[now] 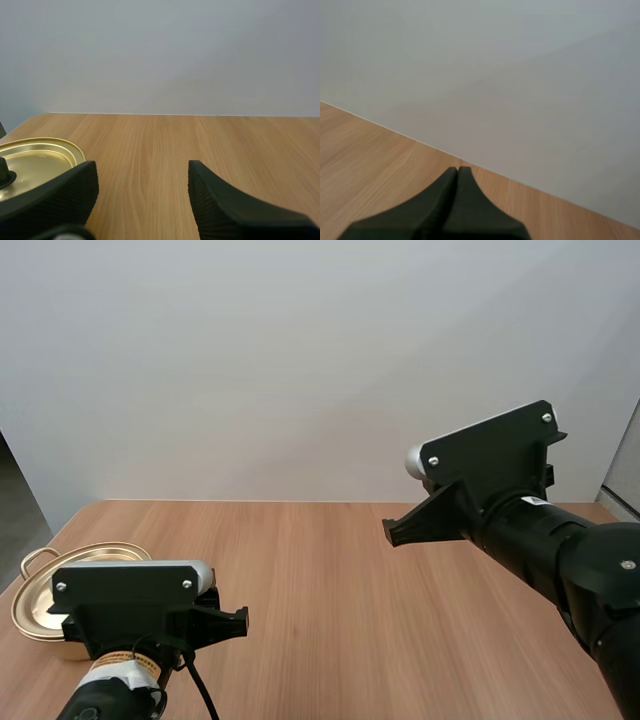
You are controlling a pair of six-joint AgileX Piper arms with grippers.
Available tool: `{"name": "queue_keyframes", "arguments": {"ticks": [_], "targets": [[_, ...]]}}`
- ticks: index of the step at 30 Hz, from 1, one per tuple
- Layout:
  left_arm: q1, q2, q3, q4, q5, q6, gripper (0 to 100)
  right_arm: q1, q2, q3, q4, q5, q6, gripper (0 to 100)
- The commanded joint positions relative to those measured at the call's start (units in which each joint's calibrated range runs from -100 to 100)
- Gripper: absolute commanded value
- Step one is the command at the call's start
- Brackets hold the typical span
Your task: Open the pot, put the car inside, and close it
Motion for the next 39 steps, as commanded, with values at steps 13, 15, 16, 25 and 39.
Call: {"name": "queue_keyframes", "arguments": {"ticks": [13,15,16,25,39], "targets": [[0.0,0.0,0.0,0.06,0.28,0.12,87,-0.04,0.87,0.06,0.52,-0.06,0.0,0],[0.0,0.0,0.0,0.06,0.28,0.11,84,-0.04,0.87,0.06,0.52,-0.06,0.0,0],[0.0,0.0,0.0,0.06,0.28,0.11,78,-0.04,0.87,0.06,0.52,-0.06,0.0,0],[0.0,0.0,0.0,0.42,0.28,0.32,0,-0.04,2.44,0.06,0.52,-0.06,1.37,0],[0.0,0.0,0.0,0.42,0.28,0.32,0,0.38,-0.46,0.16,-2.56,-0.62,7.75,0]]}}
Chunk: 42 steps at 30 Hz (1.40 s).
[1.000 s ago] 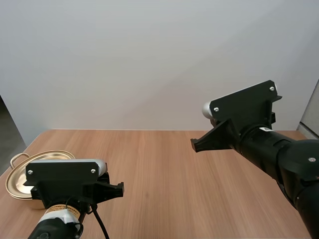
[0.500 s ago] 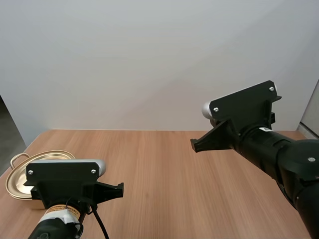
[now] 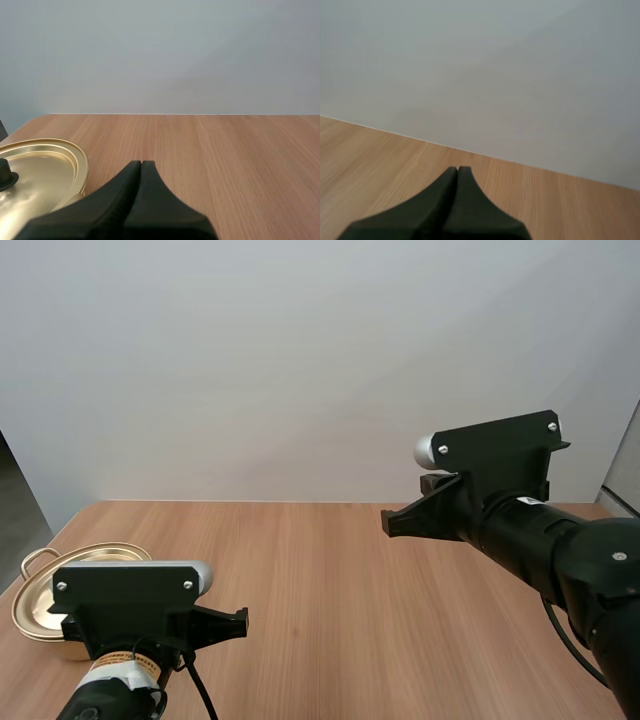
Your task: Open the pot, put the car inside, and close it
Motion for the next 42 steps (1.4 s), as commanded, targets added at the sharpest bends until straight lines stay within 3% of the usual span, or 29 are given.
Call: {"name": "queue_keyframes", "arguments": {"ticks": [1,5,17,20,23,28,31,42], "targets": [[0.0,0.0,0.0,0.06,0.11,0.02,0,0.22,-3.16,0.07,-2.73,-1.36,0.0,0],[0.0,0.0,0.0,0.06,0.11,0.02,0,1.38,-10.3,1.0,-7.67,-8.72,0.02,0],[0.0,0.0,0.0,0.06,0.11,0.02,0,1.37,-22.29,4.42,-9.03,-25.93,2.02,0],[0.0,0.0,0.0,0.06,0.11,0.02,0,1.37,-26.04,8.82,-9.81,-26.1,6.42,0],[0.0,0.0,0.0,0.06,0.11,0.02,0,1.37,-27.52,14.02,-15.41,-26.1,14.82,0],[0.0,0.0,0.0,0.06,0.11,0.02,0,1.37,-27.52,18.0,-34.18,-25.56,32.42,0],[0.0,0.0,0.0,0.06,0.11,0.02,0,1.37,-27.52,18.12,-41.72,-25.47,39.33,0],[0.0,0.0,0.0,0.06,0.11,0.02,0,1.37,-27.52,18.12,-48.02,-13.06,49.97,0]]}}
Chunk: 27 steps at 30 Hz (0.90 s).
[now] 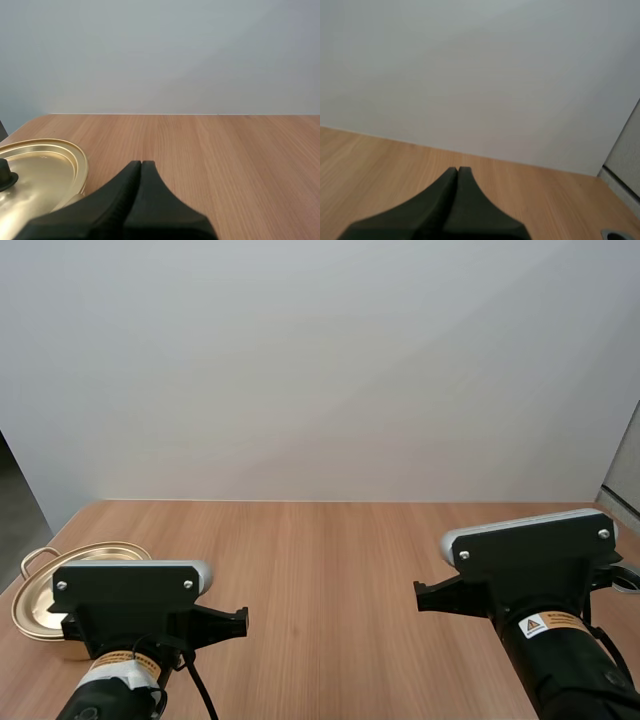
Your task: Open the pot, put the car inside, and close it
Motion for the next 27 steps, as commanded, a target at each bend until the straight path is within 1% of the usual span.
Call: {"name": "queue_keyframes", "arguments": {"ticks": [1,5,11,12,17,18,21,27], "targets": [[0.0,0.0,0.0,0.06,0.11,0.02,0,0.01,0.0,0.01,-4.69,2.54,14.44,0],[0.0,0.0,0.0,0.06,0.11,0.02,0,0.46,0.0,0.75,-4.69,2.92,15.41,0],[0.0,0.0,0.0,0.06,0.11,0.02,0,0.6,0.0,7.69,-7.29,2.01,15.6,0],[0.0,0.0,0.0,0.06,0.11,0.02,0,0.6,0.0,7.69,-8.23,2.01,16.78,0],[0.0,0.0,0.0,0.06,0.11,0.02,0,0.6,0.0,7.69,-17.81,2.01,27.58,0],[0.0,0.0,0.0,0.06,0.11,0.02,0,0.69,0.0,7.69,-18.45,2.37,28.52,0],[0.0,0.0,0.0,0.06,0.11,0.02,0,1.07,0.0,7.69,-16.93,5.11,28.52,0],[0.0,0.0,0.0,0.06,0.11,0.02,0,2.2,0.0,7.69,-16.83,4.79,28.34,0]]}}
